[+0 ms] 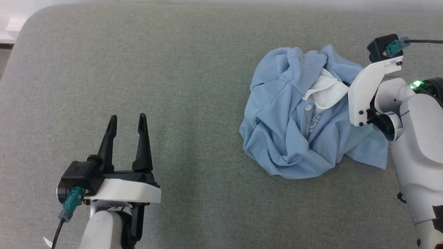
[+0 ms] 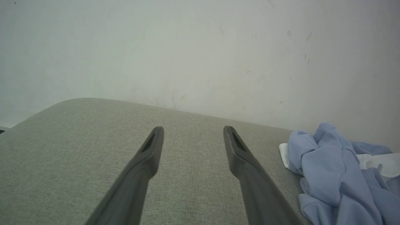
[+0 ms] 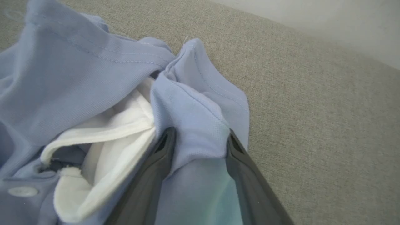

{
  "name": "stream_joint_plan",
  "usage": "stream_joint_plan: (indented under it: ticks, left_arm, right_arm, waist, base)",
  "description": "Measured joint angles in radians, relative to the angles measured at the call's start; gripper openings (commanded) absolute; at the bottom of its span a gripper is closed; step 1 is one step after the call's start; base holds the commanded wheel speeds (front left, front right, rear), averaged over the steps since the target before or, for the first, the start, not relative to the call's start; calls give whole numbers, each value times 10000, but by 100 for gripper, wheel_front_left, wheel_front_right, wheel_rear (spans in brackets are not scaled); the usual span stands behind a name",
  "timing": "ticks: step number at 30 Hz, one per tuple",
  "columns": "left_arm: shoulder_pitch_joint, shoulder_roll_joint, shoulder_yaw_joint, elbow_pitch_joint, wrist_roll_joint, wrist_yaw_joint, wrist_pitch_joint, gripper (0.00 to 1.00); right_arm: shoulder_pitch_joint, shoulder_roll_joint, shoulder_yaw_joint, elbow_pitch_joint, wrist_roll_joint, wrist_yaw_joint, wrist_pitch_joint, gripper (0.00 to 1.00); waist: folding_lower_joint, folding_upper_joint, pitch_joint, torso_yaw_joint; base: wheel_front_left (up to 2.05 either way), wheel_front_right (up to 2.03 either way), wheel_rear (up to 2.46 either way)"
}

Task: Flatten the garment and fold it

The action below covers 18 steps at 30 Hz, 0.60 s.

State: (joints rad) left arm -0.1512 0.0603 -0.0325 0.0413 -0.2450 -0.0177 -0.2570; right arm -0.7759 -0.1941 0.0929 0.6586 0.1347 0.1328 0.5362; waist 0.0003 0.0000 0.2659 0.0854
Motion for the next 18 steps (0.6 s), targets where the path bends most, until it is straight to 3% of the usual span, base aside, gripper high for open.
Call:
stream_joint_plan:
  ticks: [3, 6, 12, 18]
  left_arm:
    - [19, -25, 54, 59, 35, -10, 0, 100]
    - [88, -44, 104, 94, 92, -8, 0, 100]
    - [425, -48, 280, 132, 90, -77, -2, 100]
    - [526, -63, 341, 263, 82, -180, 0, 100]
  right_arm:
    - [51, -59, -65, -134, 240, 0, 61, 0]
    - [414, -90, -673, -826, 268, 0, -683, 0]
    - [2344, 546, -3417, -2830, -508, 0, -2113, 0]
    - [4616, 1419, -5873, -4801, -1087, 0, -1482, 0]
  waist:
    - [-1, 0, -50, 60]
    - [-3, 0, -216, 43]
    - [-5, 0, -724, -228]
    - [-6, 0, -1098, -725]
  base:
    - [0, 0, 0]
    - [0, 0, 0]
    - [0, 0, 0]
    - [0, 0, 0]
